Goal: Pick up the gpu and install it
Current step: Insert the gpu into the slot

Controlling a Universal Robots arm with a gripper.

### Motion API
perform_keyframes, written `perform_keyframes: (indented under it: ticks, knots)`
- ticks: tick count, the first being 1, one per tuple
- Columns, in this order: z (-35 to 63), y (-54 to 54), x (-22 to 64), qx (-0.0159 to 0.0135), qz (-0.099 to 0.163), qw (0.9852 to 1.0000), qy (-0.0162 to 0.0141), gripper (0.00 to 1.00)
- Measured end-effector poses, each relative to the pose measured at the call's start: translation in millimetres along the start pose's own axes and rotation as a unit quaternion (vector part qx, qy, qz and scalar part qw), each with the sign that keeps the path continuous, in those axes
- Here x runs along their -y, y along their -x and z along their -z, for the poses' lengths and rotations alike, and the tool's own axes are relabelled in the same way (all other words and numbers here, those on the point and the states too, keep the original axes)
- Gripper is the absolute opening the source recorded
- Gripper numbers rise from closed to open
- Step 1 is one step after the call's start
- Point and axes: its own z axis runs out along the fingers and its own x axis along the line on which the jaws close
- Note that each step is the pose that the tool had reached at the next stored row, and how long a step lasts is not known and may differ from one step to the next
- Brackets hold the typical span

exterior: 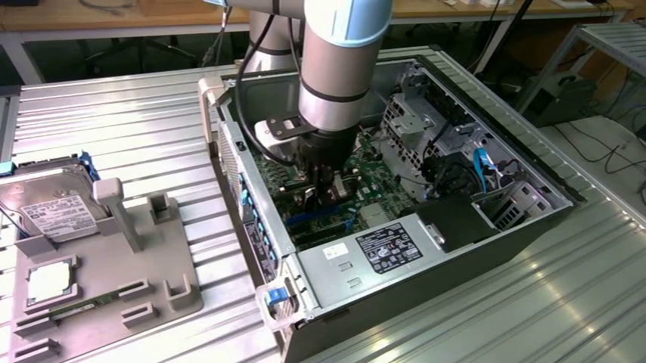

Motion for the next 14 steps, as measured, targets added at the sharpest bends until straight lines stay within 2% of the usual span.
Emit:
perform_keyframes:
  ticks: [12, 14]
  knots:
    - [-3.8, 0.0, -0.2, -0.0001, 0.000, 1.0000, 0.0000, 0.29]
    - [-3.9, 0.0, 0.7, 0.0000, -0.001, 1.0000, 0.0008, 0.29]
